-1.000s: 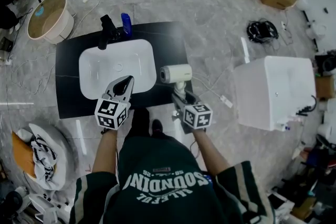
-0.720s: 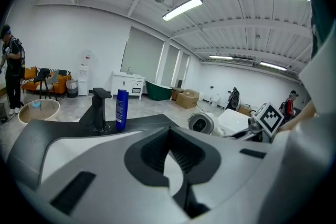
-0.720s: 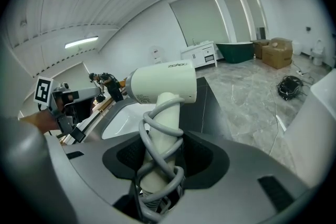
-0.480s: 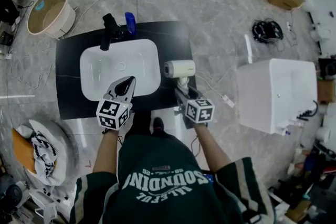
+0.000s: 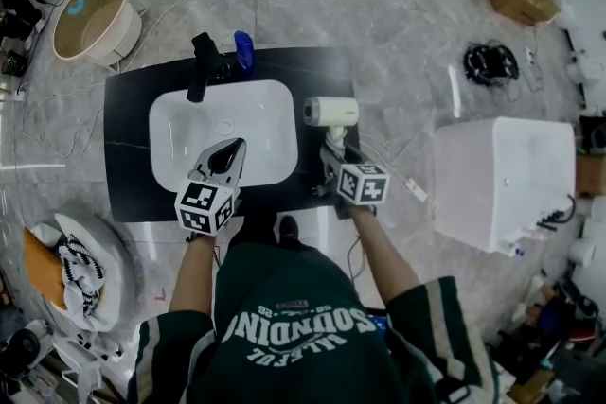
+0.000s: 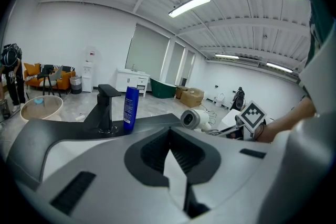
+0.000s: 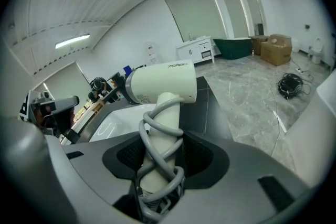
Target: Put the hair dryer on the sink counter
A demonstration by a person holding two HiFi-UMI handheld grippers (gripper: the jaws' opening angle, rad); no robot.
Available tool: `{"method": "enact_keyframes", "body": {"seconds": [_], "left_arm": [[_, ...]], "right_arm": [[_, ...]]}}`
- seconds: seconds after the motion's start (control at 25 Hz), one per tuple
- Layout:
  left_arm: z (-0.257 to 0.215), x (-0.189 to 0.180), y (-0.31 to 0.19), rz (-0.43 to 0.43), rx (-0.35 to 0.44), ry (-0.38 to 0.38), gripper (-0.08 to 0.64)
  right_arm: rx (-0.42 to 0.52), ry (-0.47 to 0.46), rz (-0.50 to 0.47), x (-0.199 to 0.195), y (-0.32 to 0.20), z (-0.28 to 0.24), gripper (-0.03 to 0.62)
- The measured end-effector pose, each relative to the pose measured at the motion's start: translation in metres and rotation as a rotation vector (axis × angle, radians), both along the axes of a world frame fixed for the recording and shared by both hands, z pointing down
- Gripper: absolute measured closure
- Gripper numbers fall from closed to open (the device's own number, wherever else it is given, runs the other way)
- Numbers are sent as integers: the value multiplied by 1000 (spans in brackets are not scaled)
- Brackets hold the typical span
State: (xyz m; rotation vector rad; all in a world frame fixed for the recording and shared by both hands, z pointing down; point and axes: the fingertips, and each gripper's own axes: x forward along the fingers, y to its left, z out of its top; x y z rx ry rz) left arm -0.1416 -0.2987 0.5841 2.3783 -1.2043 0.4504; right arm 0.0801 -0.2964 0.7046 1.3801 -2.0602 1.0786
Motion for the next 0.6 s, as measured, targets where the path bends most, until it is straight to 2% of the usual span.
{"method": "enact_keyframes", "body": {"seconds": [0.6], "left_arm": [[16, -32, -19, -42, -39, -13, 558]], "right_arm": [[-92, 148, 16, 8, -62, 48, 400]]}}
